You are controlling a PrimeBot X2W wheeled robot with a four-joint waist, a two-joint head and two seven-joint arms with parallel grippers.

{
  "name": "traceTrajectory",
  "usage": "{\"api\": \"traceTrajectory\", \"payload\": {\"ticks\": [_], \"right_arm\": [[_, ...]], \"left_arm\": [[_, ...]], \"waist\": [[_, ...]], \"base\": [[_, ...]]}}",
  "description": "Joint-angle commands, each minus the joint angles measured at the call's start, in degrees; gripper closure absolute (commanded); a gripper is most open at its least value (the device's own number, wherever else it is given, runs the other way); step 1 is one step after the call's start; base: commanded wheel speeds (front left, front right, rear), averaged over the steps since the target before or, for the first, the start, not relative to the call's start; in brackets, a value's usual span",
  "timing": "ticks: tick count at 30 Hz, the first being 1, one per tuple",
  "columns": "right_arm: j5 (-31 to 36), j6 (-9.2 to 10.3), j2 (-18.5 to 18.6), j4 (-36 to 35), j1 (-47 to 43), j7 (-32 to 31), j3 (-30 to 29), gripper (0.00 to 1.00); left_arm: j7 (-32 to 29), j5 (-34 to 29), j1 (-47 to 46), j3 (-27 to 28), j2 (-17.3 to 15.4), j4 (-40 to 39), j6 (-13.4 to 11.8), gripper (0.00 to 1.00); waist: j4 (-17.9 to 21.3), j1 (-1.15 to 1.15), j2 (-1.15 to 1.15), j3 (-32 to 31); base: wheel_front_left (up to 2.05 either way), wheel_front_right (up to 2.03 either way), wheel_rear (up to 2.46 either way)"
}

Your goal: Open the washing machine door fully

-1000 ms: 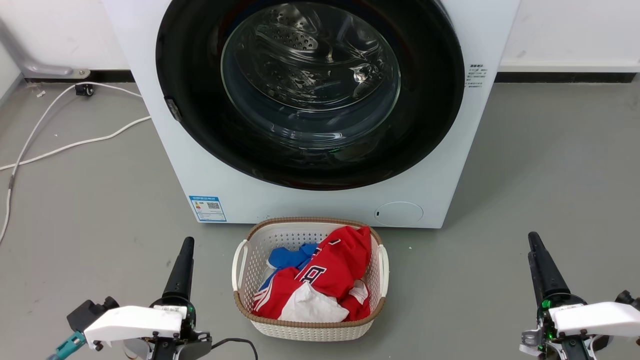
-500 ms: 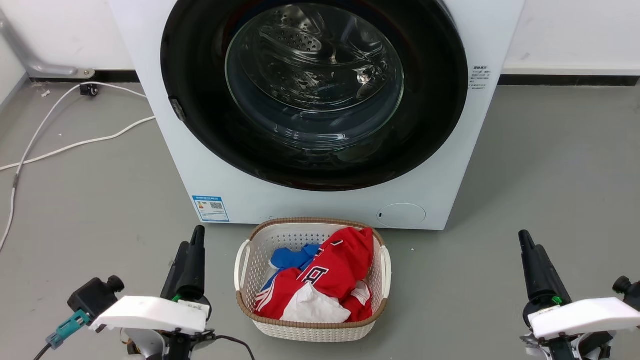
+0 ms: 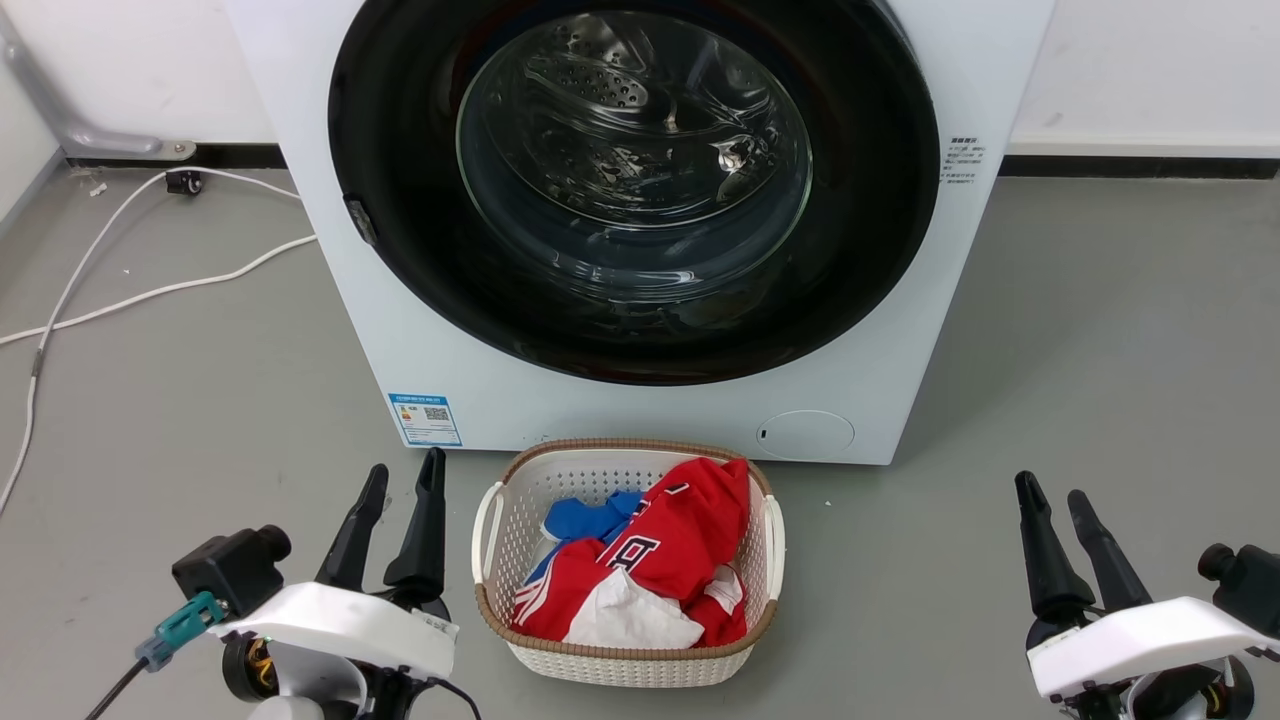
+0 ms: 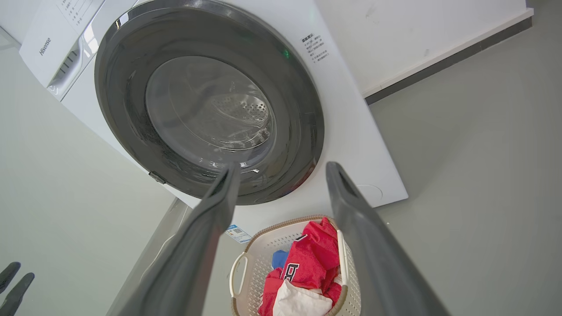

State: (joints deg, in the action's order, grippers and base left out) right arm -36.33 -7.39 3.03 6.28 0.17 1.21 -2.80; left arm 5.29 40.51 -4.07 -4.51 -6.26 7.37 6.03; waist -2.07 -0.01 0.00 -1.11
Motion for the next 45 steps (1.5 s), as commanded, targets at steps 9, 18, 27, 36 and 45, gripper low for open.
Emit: {"api": "traceTrajectory", "payload": {"ticks": [9, 18, 27, 36, 45], "right_arm": [[8.67, -0.09, 0.02, -2.07, -0.63, 0.41, -0.49, 0.00], [14.26, -0.10, -0.02, -2.82, -1.12, 0.77, -0.57, 0.00], [19.35, -0.11, -0.05, -3.75, -1.99, 1.23, -0.85, 0.00], [24.03, -0.12, -0.08, -4.46, -2.72, 1.65, -0.54, 0.00], [27.56, -0.13, -0.11, -5.27, -3.74, 1.99, -1.14, 0.00]], "left_arm": [[1.86, -7.48, -0.91, -2.17, -1.60, -1.10, -1.47, 0.00], [3.29, -12.49, -0.94, -3.16, -2.65, -0.26, -2.38, 0.00], [4.62, -17.19, -0.76, -3.82, -3.44, -0.26, -2.98, 0.00], [5.81, -21.41, -0.38, -4.36, -3.76, -0.19, -3.29, 0.00], [6.92, -24.53, -0.20, -4.22, -3.74, 0.26, -2.71, 0.00]], "waist": [[-0.18, 0.01, 0.00, -0.14], [-0.34, 0.01, 0.00, -0.12], [-0.57, 0.01, 0.00, -0.09], [-0.71, 0.01, 0.00, -0.27], [-0.52, 0.01, 0.00, -0.27]], "base": [[0.00, 0.00, 0.00], [0.00, 0.00, 0.00], [0.00, 0.00, 0.00], [0.00, 0.00, 0.00], [0.00, 0.00, 0.00]]}}
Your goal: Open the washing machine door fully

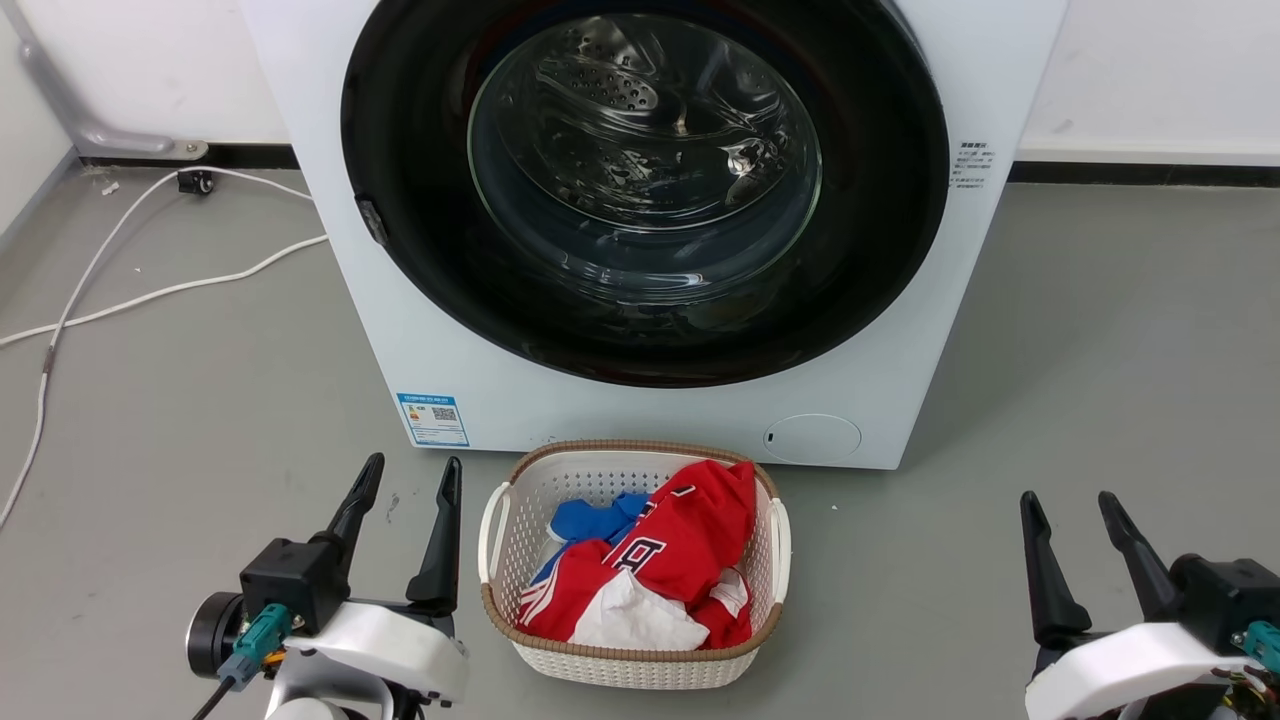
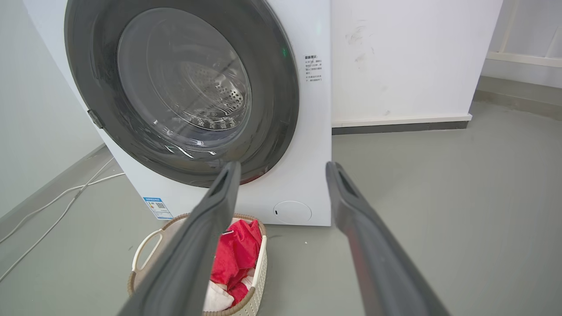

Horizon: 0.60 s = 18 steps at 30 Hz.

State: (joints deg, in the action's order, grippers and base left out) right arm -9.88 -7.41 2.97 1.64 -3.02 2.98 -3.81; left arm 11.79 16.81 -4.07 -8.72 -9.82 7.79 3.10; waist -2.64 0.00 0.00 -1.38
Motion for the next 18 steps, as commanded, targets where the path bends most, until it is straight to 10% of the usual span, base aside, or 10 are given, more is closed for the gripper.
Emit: {"api": "traceTrajectory", "payload": {"ticks": [1, 18], "right_arm": [[1.39, -0.11, -0.06, -0.69, -0.65, 0.33, -0.24, 0.00], [4.71, -0.12, -0.11, -0.28, -1.76, 1.83, -0.33, 0.00]], "left_arm": [[0.55, -1.23, -0.13, 0.04, -0.16, -0.12, 0.26, 0.00], [2.42, -6.85, -0.20, 0.55, 0.40, 1.62, 1.33, 0.00]], "waist": [[0.11, 0.00, 0.00, -0.01], [0.78, 0.00, 0.00, 0.01]], "base": [[0.00, 0.00, 0.00], [0.00, 0.00, 0.00]]}}
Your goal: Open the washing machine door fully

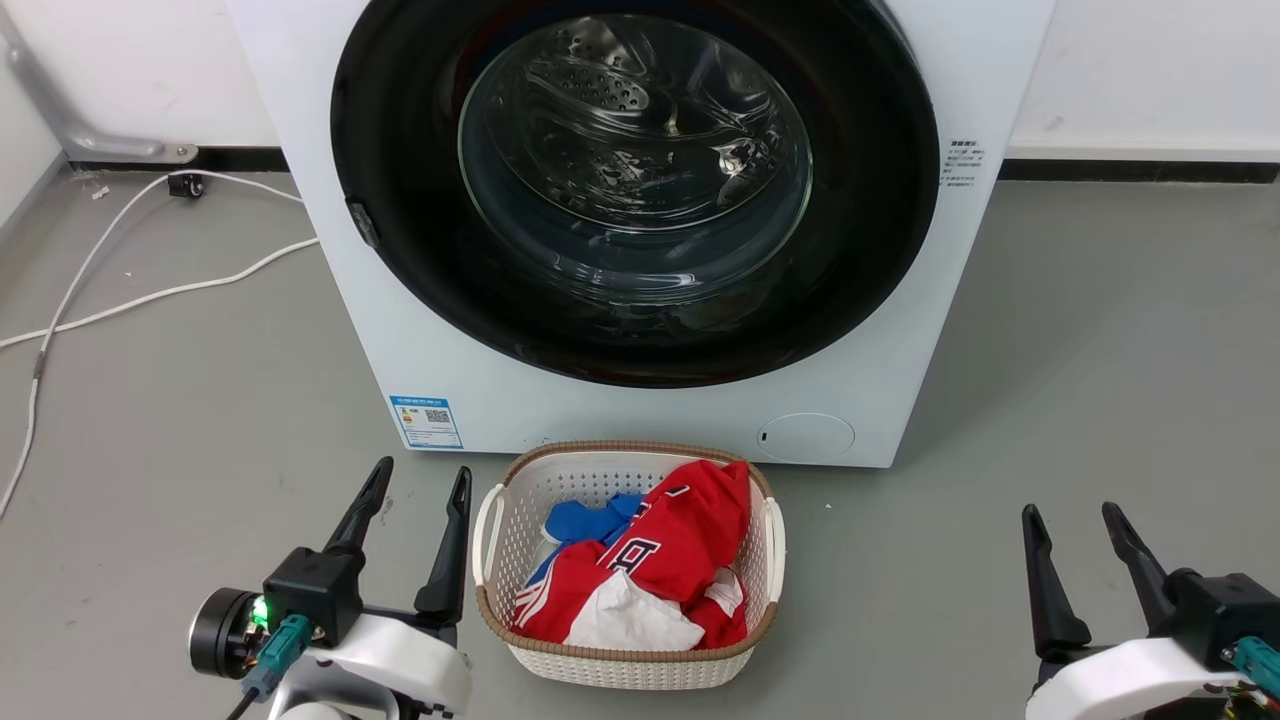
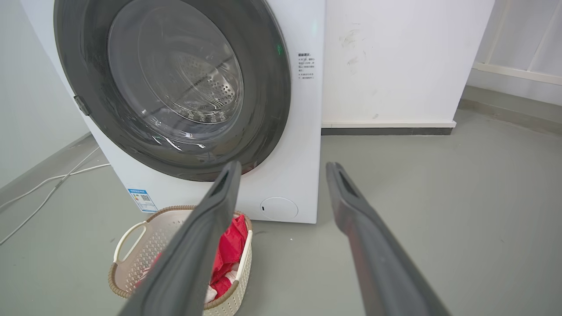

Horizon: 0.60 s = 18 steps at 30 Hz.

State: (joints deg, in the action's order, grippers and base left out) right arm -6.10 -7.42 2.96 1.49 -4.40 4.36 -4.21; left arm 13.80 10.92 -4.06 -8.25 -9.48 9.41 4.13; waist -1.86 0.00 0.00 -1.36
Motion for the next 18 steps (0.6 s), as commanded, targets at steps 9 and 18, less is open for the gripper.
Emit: {"api": "traceTrajectory", "payload": {"ticks": [9, 18], "right_arm": [[2.86, -0.06, -0.14, 0.58, -0.55, 1.32, 0.58, 0.00], [1.03, -0.06, -0.14, 1.59, -0.11, 1.75, 0.57, 0.00]], "left_arm": [[1.26, -2.72, -0.57, 0.39, 0.63, 1.65, 0.97, 0.00], [1.41, -1.73, -0.88, 1.16, 1.27, 3.44, 1.40, 0.00]], "waist": [[-0.04, 0.00, 0.00, -0.07], [-0.03, 0.00, 0.00, -0.25]], "base": [[0.00, 0.00, 0.00], [0.00, 0.00, 0.00]]}}
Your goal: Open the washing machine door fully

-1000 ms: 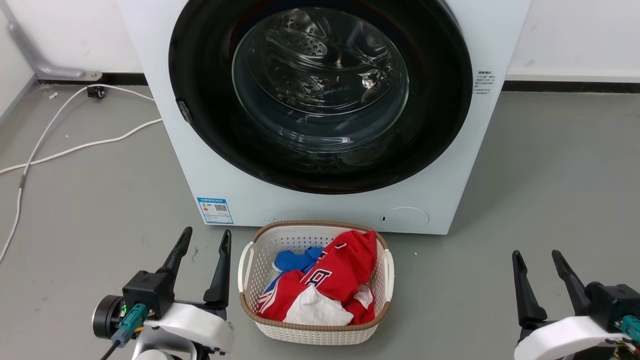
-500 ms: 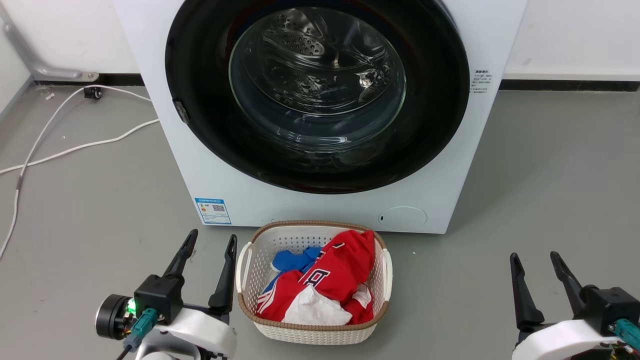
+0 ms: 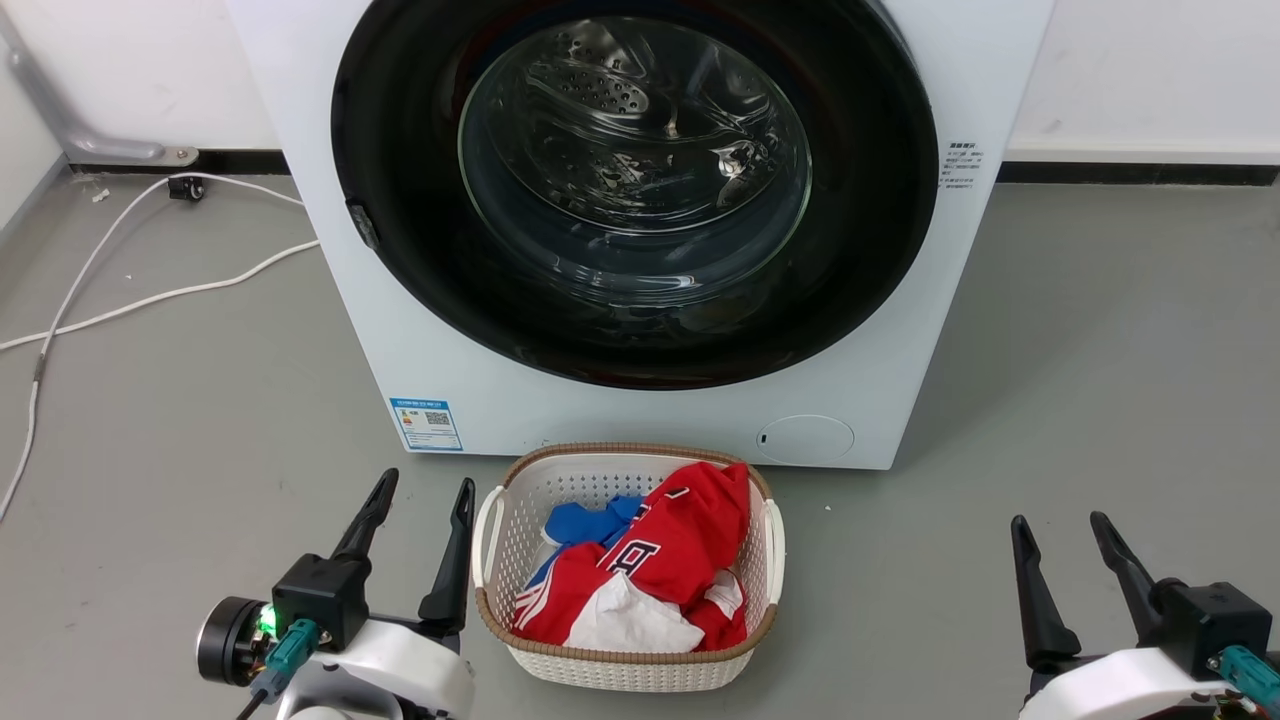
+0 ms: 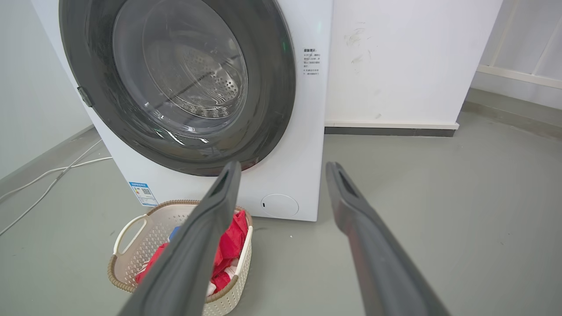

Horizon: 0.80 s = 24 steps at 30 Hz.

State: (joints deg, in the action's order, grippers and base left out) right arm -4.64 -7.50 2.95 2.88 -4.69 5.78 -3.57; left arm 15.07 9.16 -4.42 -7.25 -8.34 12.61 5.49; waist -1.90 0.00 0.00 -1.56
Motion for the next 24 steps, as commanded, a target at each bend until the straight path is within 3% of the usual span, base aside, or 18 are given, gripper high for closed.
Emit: {"api": "traceTrajectory", "payload": {"ticks": [1, 8, 9, 10, 11, 15, 24], "right_arm": [[-0.66, 0.01, -0.13, 0.32, 0.26, 0.35, -0.16, 0.00], [-1.95, 0.01, -0.13, 1.15, 0.93, 0.39, -0.05, 0.00], [-2.32, 0.01, -0.13, 1.28, 0.93, 0.30, -0.10, 0.41], [-2.97, 0.01, -0.13, 1.49, 0.92, 0.27, -0.11, 0.93], [-3.42, 0.01, -0.13, 1.68, 0.93, 0.15, 0.01, 1.00], [-9.60, 0.01, -0.12, 2.69, 1.18, -0.11, -0.13, 1.00], [-42.09, 0.01, -0.09, 5.34, 3.22, -2.14, -0.14, 1.00]], "left_arm": [[0.14, 0.15, -0.49, 0.27, 0.22, 0.41, 0.04, 0.00], [0.14, 0.18, -0.73, 0.61, 0.36, 0.90, 0.12, 0.00], [0.14, 0.23, -0.78, 0.66, 0.40, 0.93, 0.14, 0.00], [0.14, 0.26, -0.81, 0.72, 0.42, 0.98, 0.14, 0.00], [0.14, 0.27, -0.85, 0.84, 0.47, 1.00, 0.09, 0.00], [0.14, 0.37, -0.86, 1.15, 0.62, 1.13, 0.02, 0.00], [0.14, 0.52, -0.92, 1.75, 1.03, 0.85, 0.06, 0.00]], "waist": [[0.02, 0.00, 0.00, -0.05], [0.09, 0.00, 0.00, 0.09], [0.08, 0.00, 0.00, 0.10], [0.07, 0.00, 0.00, 0.12], [0.08, 0.00, 0.00, 0.15], [0.12, 0.00, 0.00, 0.23], [0.20, 0.00, 0.00, 0.47]], "base": [[0.00, 0.00, 0.00], [0.00, 0.00, 0.00], [0.00, 0.00, 0.00], [0.00, 0.00, 0.00], [0.00, 0.00, 0.00], [0.00, 0.00, 0.00], [0.00, 0.00, 0.00]]}}
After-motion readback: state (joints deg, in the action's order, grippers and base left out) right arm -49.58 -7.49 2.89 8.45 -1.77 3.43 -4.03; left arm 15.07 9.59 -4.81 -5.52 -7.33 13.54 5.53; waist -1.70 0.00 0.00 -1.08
